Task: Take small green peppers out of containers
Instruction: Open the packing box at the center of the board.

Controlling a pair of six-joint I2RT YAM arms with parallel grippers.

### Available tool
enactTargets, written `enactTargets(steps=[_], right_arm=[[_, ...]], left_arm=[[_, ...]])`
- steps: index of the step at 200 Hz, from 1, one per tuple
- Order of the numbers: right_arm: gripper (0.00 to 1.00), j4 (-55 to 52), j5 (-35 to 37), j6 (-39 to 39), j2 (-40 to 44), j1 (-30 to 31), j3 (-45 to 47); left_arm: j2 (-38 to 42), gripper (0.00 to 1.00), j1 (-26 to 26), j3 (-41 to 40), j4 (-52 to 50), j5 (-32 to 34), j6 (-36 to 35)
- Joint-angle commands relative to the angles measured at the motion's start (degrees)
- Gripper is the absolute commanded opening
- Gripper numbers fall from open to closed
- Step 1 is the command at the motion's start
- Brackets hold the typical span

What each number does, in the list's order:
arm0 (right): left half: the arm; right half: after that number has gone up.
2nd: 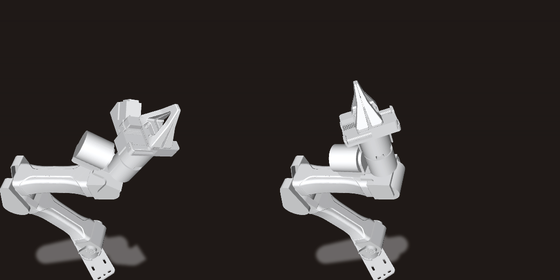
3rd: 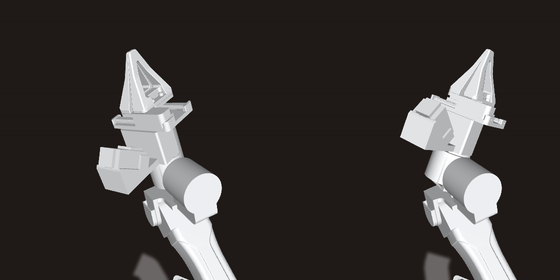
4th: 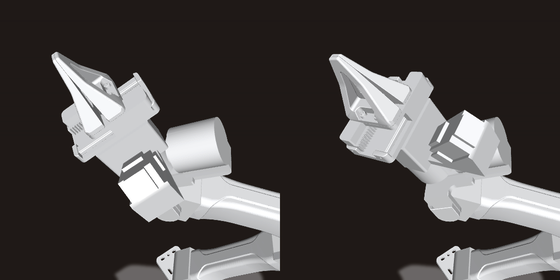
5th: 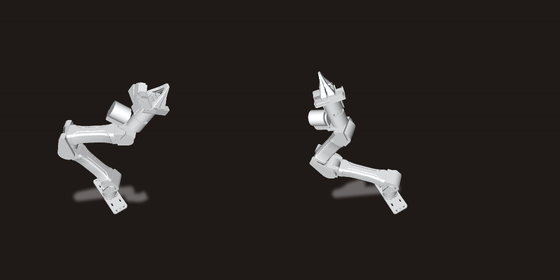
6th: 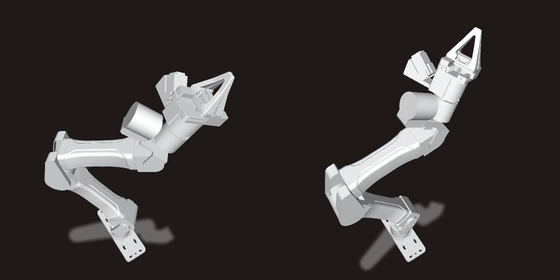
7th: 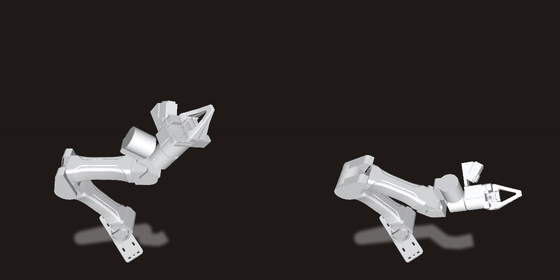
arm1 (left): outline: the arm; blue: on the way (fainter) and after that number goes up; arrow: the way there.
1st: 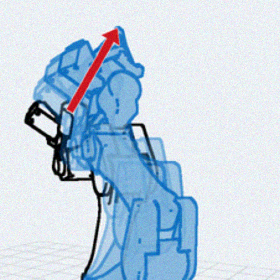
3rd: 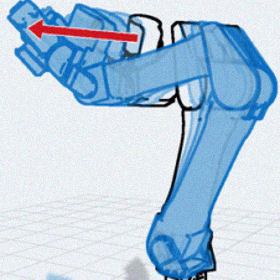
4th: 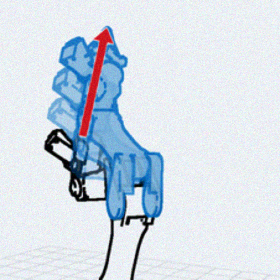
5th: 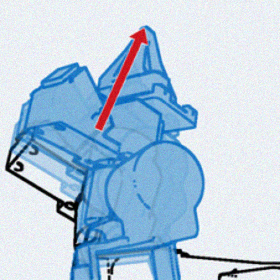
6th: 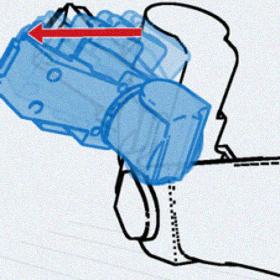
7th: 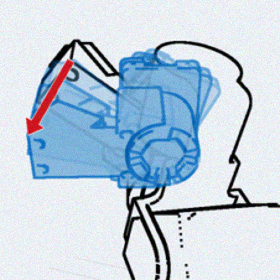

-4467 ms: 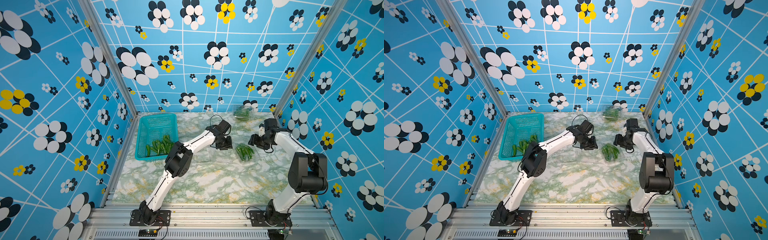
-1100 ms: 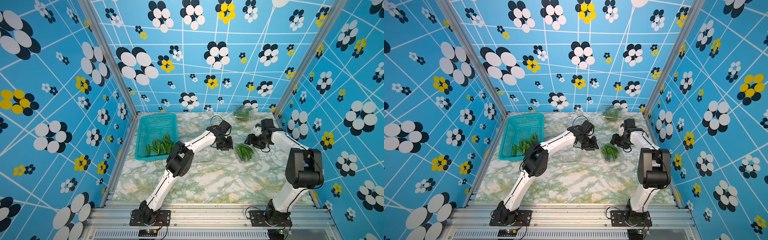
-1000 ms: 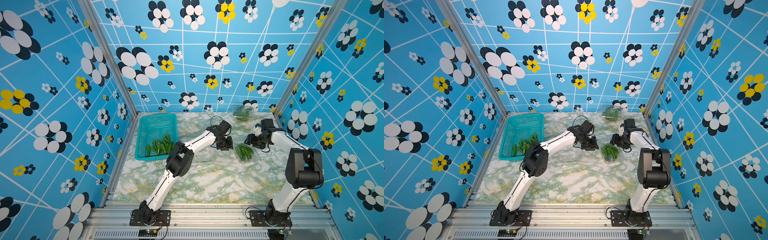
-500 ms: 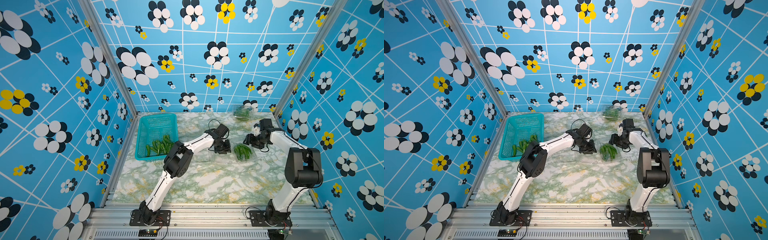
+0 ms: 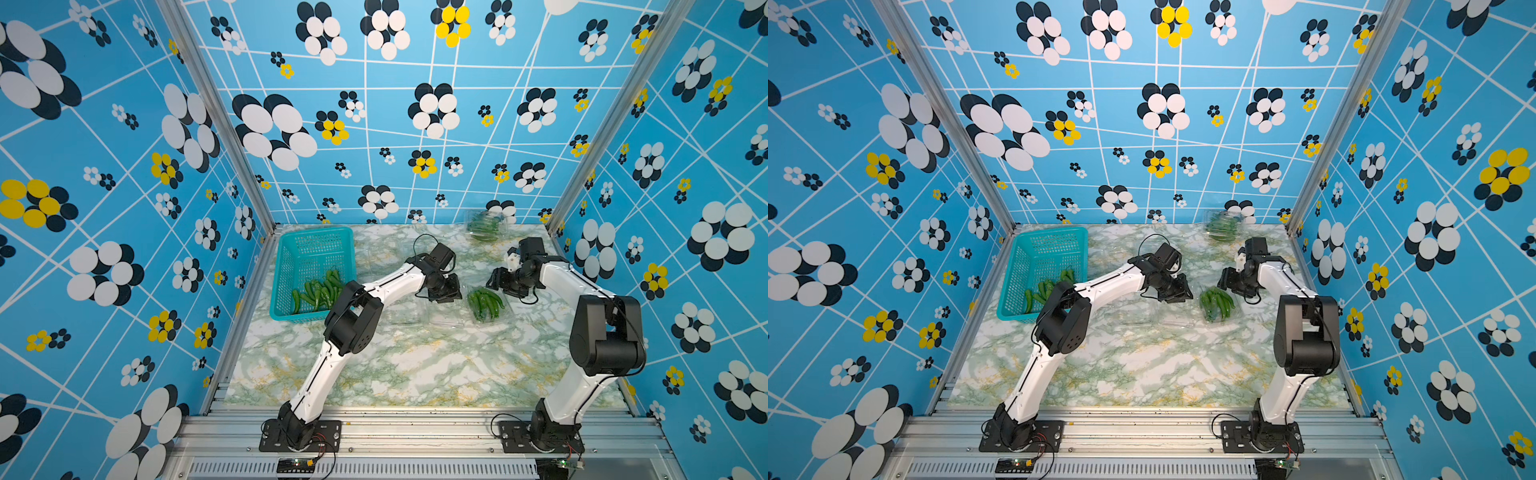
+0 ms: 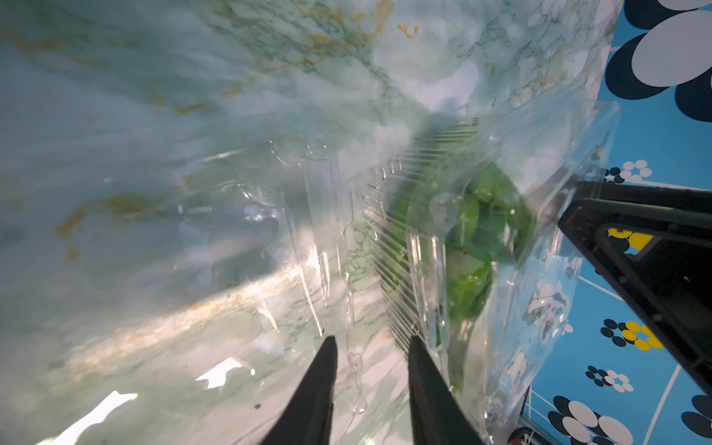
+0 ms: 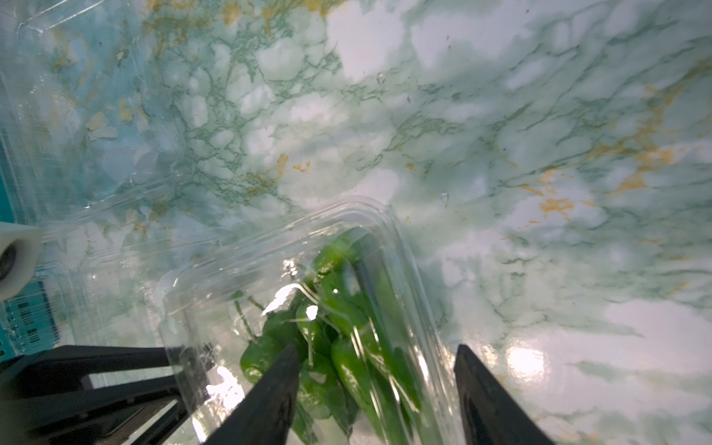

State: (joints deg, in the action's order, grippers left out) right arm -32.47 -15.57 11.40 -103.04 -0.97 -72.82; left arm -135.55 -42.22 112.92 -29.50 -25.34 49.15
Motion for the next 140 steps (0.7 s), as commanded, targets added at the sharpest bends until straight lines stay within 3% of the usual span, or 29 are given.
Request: enactTargets(steps=[1, 140], right_arm=[[0.65, -0.57, -0.84, 0.69, -1.17, 0.44, -1.19], [0.65, 0.29, -1.36, 1.02, -1.94, 0.59, -1.14]], left_arm=[[3.14, 0.33, 0.46, -0.95, 0.88, -0.84, 0.77], [3.35, 0.33, 0.26, -1.04, 2.09, -1.79, 1.57]])
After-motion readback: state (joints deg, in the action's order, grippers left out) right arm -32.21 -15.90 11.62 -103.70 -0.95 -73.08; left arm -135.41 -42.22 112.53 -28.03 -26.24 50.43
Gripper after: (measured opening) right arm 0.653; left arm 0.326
